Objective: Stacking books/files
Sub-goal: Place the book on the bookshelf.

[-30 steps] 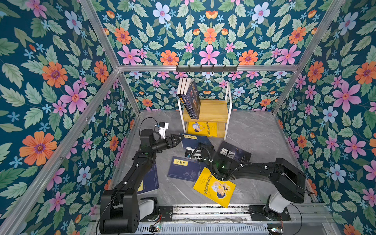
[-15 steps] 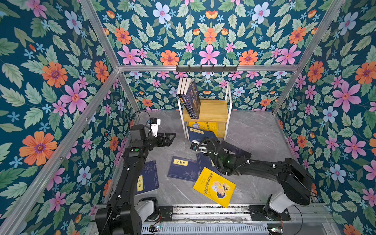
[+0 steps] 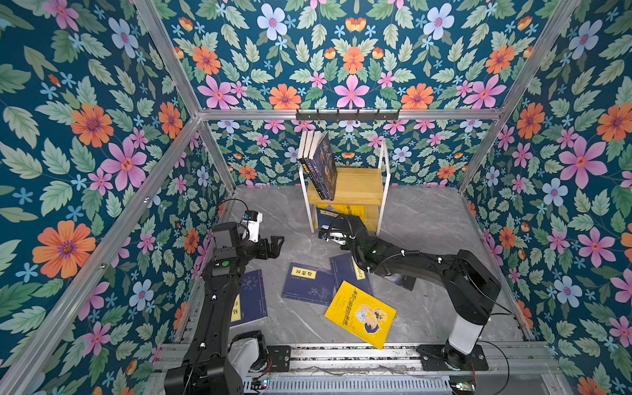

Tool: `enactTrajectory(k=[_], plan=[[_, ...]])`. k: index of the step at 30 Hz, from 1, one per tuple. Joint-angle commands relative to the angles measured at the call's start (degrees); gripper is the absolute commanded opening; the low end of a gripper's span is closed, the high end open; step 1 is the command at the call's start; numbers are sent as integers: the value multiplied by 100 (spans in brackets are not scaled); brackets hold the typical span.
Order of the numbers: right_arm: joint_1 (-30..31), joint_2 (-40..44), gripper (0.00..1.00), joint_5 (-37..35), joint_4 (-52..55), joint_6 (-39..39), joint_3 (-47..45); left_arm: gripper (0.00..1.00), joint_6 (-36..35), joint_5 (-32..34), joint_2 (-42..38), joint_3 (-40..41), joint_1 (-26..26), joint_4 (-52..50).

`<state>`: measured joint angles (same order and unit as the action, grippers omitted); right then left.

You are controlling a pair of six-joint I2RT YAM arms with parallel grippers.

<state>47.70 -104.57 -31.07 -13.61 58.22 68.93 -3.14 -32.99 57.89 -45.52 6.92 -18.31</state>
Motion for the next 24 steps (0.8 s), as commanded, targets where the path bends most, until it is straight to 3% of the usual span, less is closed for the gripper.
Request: enactTrajectory(k=[1,14,18,20,24], plan=[[-145,-202,0,-105,-147,156,253,100,-88,-49,-23,17,3,180],[-475,-1182,0,234,230,210,1145,100,5,-297,-1,43,29,253],[-473,-1404,0,407,1053,-52,1535,100,69,-344,28,-19,33,227],[-490,-1445,8,601,1468,-178,1684,100,75,-335,12,27,29,271],[-524,-1581,34,807,2404,-502,2114,100,68,-375,12,35,29,258]])
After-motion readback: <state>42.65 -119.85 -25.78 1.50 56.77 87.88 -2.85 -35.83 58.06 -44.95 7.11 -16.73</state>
